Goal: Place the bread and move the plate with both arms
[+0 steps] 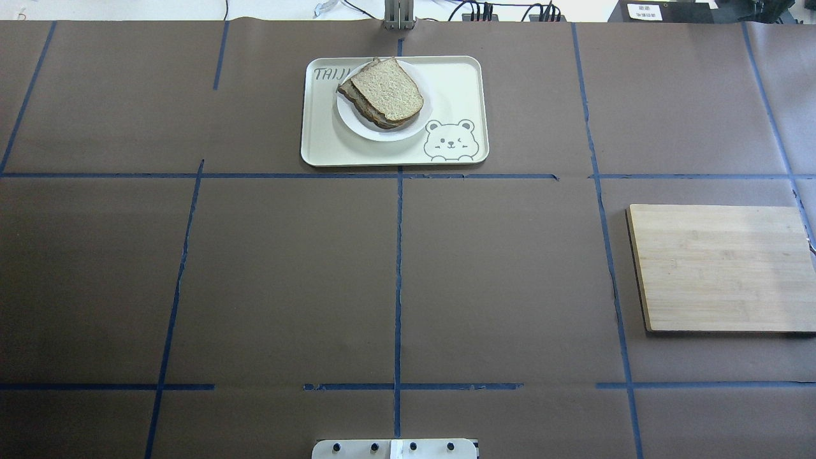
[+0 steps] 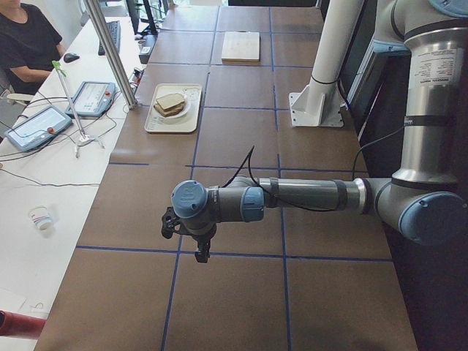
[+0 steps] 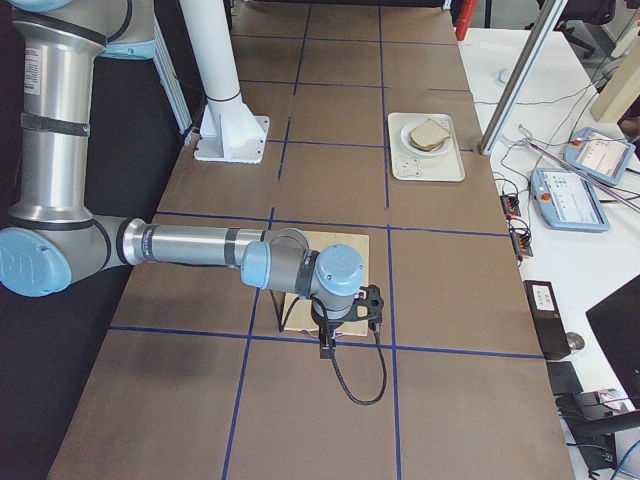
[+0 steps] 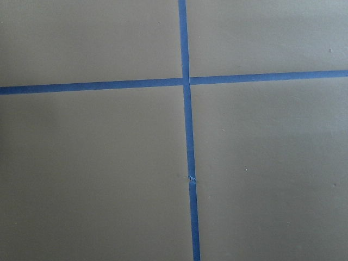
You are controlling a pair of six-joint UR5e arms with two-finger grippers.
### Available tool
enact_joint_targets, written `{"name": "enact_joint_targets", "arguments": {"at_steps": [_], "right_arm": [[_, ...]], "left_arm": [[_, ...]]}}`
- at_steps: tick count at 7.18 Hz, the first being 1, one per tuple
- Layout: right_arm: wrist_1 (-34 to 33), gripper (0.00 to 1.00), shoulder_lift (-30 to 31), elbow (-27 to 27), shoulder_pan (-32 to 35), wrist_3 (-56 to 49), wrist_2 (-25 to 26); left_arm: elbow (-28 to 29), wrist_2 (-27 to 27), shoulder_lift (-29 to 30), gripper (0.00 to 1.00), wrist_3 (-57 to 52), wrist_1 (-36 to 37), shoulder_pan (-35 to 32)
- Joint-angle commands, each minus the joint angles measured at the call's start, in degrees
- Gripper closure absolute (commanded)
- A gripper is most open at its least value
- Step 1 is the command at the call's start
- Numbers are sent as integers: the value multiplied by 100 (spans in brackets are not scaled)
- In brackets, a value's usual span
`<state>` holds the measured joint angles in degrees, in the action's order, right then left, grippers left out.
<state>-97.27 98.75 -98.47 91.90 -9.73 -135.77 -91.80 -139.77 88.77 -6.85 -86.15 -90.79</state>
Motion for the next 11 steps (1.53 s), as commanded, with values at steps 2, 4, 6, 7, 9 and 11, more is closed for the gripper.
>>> {"name": "enact_joint_targets", "arguments": {"at_steps": [2,4,6,7,9,11], "right_arm": [[24,0,-75,-5,65,93,-3],[233,0,-111,-5,118,129,-11],[498,0,-84,30,118,409,-46],[499,0,-84,21,118,419,-64],[499,0,-84,13,118,419,-64],[499,0,-84,30,118,419,-64]], "left_arm": [[-4,2,0,0,8,-8,0],[-13,2,9,0,43,-8,0],[-39,2,9,0,52,-8,0],[-39,2,0,0,61,-8,0],[-57,2,9,0,61,-8,0],[-66,2,9,0,61,-8,0]]}}
